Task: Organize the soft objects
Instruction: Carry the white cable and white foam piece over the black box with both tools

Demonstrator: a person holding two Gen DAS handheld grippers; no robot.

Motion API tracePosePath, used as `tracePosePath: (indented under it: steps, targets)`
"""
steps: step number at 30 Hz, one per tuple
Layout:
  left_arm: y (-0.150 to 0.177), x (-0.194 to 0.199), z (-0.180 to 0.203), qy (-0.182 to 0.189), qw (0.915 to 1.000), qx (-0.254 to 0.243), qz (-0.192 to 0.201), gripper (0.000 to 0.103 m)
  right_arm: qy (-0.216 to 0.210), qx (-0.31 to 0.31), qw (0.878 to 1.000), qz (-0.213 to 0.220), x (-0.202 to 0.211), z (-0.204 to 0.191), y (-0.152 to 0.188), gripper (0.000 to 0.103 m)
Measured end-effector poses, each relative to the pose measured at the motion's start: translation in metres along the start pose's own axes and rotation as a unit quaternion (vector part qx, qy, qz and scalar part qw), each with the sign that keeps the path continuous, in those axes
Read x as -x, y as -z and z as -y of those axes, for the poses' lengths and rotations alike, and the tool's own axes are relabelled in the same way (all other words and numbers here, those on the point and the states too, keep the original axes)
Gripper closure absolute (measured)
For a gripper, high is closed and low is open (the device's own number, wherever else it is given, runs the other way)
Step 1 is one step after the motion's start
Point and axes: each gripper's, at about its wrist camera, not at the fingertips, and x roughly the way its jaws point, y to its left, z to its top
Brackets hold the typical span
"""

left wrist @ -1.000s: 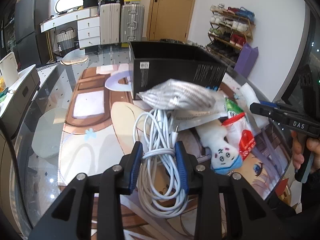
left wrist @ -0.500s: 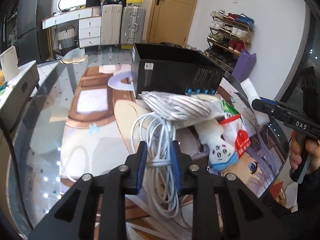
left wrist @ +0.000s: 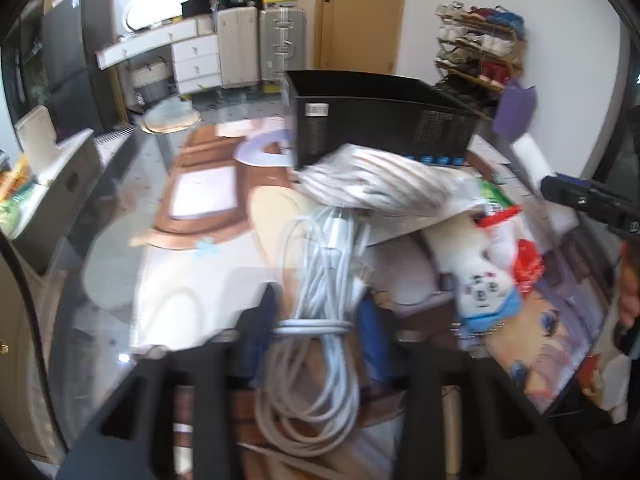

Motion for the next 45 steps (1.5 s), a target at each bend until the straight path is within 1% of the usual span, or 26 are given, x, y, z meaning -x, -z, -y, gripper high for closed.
tracePosePath:
  steps: [1,4,7,11,15,21,26,33,39,45]
  targets:
    - [0.0,0.002,-0.004,0.011,0.9999,0.008,0.001,0.071,-0.001,0.0,1.0,0.0,0.0,0.0,0.0,0.062]
    - [-0.001,0.008,-0.011,0.013,0.9996,0.022,0.01,0.071,-0.002,0.004,1.0,0.0,0.0,-0.003,0.0,0.062]
    - [-0.003,0.021,-0.021,0.024,0.9984,0.044,0.027,0.071,-0.007,0.008,1.0,0.005,0.002,-0.006,-0.003,0.062]
    - [-0.004,0.043,-0.035,0.045,0.9942,0.078,0.059,0.071,-0.013,0.017,1.0,0.01,0.004,-0.01,-0.008,0.062]
    - [-0.009,0.061,-0.043,0.059,0.9897,0.098,0.086,0.071,-0.019,0.023,0.999,0.017,0.007,-0.015,-0.014,0.062]
    - [-0.022,0.079,-0.048,0.057,0.9857,0.105,0.119,0.071,-0.025,0.03,0.999,0.024,0.009,-0.02,-0.025,0.062]
    - [-0.039,0.075,-0.046,0.054,0.9857,0.097,0.126,0.071,-0.028,0.034,0.999,0.032,0.008,-0.02,-0.037,0.062]
    - [-0.075,0.053,-0.035,0.058,0.9866,0.072,0.135,0.071,-0.023,0.047,0.997,0.048,0.004,-0.022,-0.059,0.062]
    - [-0.106,0.035,-0.03,0.07,0.9855,0.058,0.143,0.071,-0.013,0.063,0.997,0.051,-0.006,-0.022,-0.079,0.062]
    - [-0.13,0.015,-0.026,0.068,0.9857,0.054,0.144,0.071,-0.009,0.071,0.996,0.053,-0.022,-0.019,-0.1,0.062]
